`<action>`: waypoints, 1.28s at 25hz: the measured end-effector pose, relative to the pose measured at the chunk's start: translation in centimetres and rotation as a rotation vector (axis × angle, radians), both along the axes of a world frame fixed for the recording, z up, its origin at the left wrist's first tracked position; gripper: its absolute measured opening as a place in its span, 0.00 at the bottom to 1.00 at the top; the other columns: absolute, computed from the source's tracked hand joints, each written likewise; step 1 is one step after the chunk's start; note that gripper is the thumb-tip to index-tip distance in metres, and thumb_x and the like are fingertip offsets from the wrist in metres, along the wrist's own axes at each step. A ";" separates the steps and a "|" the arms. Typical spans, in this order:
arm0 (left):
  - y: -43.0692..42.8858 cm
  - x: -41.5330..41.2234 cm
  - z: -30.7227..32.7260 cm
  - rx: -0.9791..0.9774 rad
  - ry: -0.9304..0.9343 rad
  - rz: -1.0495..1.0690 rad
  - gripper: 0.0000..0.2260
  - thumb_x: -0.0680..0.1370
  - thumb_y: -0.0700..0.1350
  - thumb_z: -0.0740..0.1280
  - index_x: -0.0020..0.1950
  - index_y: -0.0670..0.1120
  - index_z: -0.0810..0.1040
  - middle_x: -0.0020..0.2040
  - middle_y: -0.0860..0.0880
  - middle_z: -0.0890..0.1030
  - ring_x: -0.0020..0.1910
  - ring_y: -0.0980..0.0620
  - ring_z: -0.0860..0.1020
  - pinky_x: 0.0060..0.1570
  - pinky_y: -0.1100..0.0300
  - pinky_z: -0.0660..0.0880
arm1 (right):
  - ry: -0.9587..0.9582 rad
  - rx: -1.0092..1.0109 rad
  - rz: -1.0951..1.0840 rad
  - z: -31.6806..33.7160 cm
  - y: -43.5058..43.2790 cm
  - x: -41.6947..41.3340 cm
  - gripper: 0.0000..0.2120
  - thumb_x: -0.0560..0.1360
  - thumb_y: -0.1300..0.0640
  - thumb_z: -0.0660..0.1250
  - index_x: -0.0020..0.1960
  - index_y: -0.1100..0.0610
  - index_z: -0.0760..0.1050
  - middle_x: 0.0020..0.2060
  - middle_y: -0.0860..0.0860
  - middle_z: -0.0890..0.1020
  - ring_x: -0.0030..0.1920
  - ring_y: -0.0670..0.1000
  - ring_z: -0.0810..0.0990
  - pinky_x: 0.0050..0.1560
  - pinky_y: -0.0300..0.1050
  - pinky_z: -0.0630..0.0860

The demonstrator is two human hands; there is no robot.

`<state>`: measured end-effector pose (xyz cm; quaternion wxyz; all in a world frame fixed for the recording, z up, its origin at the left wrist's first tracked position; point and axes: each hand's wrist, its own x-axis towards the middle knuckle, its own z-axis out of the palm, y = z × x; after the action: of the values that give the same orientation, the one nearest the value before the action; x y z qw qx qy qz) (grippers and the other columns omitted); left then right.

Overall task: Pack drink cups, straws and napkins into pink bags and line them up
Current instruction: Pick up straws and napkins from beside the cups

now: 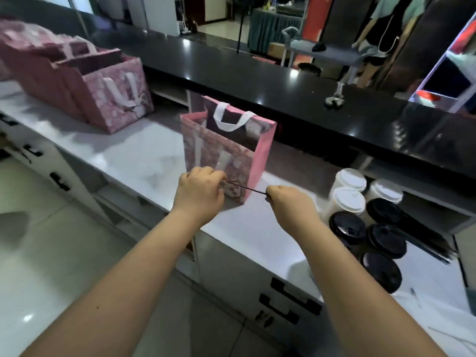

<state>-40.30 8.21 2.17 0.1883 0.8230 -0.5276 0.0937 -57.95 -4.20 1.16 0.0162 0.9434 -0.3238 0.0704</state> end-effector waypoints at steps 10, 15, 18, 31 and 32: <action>-3.3 11.1 6.4 -0.114 -0.066 0.011 0.17 0.73 0.45 0.66 0.61 0.48 0.78 0.56 0.47 0.79 0.56 0.42 0.74 0.54 0.50 0.70 | -0.096 -0.090 -0.023 8.4 -3.2 7.2 0.08 0.80 0.53 0.58 0.51 0.55 0.74 0.44 0.53 0.80 0.45 0.58 0.78 0.41 0.50 0.76; -8.2 13.8 7.3 -0.056 -0.026 -0.020 0.15 0.75 0.48 0.64 0.61 0.51 0.77 0.57 0.50 0.78 0.58 0.46 0.73 0.57 0.51 0.68 | -0.378 0.155 -0.075 10.6 -7.6 10.4 0.05 0.78 0.54 0.61 0.48 0.54 0.76 0.40 0.50 0.80 0.41 0.55 0.77 0.41 0.49 0.76; -11.0 16.2 7.0 -0.002 0.013 -0.107 0.13 0.75 0.50 0.65 0.58 0.52 0.78 0.54 0.51 0.79 0.58 0.47 0.73 0.56 0.51 0.68 | -0.492 0.292 -0.084 10.2 -9.2 14.2 0.03 0.77 0.56 0.65 0.46 0.51 0.76 0.36 0.45 0.78 0.39 0.49 0.76 0.39 0.42 0.73; -18.7 25.6 4.5 0.205 0.282 -0.728 0.47 0.60 0.66 0.76 0.74 0.52 0.63 0.70 0.52 0.69 0.70 0.50 0.67 0.68 0.48 0.68 | -0.883 0.770 -0.298 5.1 -9.6 21.5 0.09 0.75 0.63 0.69 0.45 0.50 0.83 0.41 0.47 0.86 0.47 0.45 0.84 0.53 0.38 0.79; -19.0 25.9 4.2 0.243 0.292 -0.741 0.52 0.59 0.66 0.76 0.76 0.51 0.58 0.74 0.51 0.64 0.73 0.49 0.62 0.70 0.46 0.65 | -0.835 0.772 -0.323 5.0 -9.6 21.4 0.08 0.74 0.62 0.70 0.45 0.50 0.83 0.41 0.45 0.86 0.46 0.43 0.84 0.51 0.35 0.78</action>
<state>-14.39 -10.82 6.42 0.1838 0.5981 -0.7632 -0.1611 -36.59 -13.82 6.19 -0.4465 0.7121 -0.4446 0.3095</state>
